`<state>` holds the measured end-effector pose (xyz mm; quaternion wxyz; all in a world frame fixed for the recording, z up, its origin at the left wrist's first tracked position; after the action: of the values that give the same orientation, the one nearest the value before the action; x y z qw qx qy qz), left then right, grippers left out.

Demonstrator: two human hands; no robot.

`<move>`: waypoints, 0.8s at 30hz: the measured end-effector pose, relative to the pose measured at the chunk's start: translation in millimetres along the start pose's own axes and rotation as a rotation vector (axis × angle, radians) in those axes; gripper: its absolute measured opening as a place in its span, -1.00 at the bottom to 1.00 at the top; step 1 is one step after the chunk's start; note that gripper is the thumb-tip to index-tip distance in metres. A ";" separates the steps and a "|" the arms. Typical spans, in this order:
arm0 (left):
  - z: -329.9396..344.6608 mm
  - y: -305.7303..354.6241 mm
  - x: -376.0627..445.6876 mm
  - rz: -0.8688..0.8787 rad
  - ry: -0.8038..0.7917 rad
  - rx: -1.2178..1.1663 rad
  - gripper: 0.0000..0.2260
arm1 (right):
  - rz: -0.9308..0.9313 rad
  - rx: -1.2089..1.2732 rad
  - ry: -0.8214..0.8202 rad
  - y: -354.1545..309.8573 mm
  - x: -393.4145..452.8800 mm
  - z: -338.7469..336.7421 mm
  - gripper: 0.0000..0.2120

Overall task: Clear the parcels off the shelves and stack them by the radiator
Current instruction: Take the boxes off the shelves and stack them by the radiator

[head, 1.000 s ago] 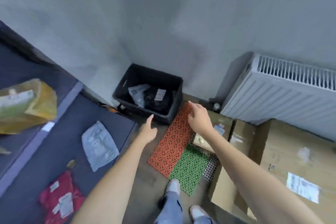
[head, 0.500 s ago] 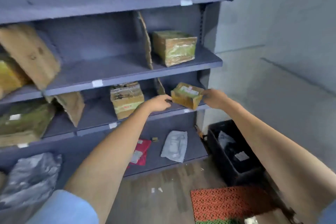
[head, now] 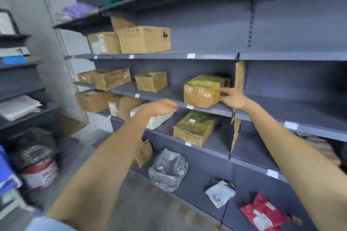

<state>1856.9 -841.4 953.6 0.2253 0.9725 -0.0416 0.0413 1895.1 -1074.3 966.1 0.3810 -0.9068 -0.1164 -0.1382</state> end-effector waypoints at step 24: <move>-293.0 -364.2 298.1 -0.140 0.344 0.094 -0.64 | -0.251 -0.059 0.116 -250.6 417.4 215.1 -0.53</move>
<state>2171.3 -404.6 1087.1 0.1856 0.9611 0.0675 0.1930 2240.8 -703.5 1128.3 0.3401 -0.8863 -0.2025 -0.2403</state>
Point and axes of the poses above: each hand's wrist, its own x-axis towards the middle knuckle, its own z-axis out of the palm, y = z × x, the point moved 5 cm from there along x, towards the middle knuckle, and after that the axes turned 12 degrees about y, right-handed, at the moved point
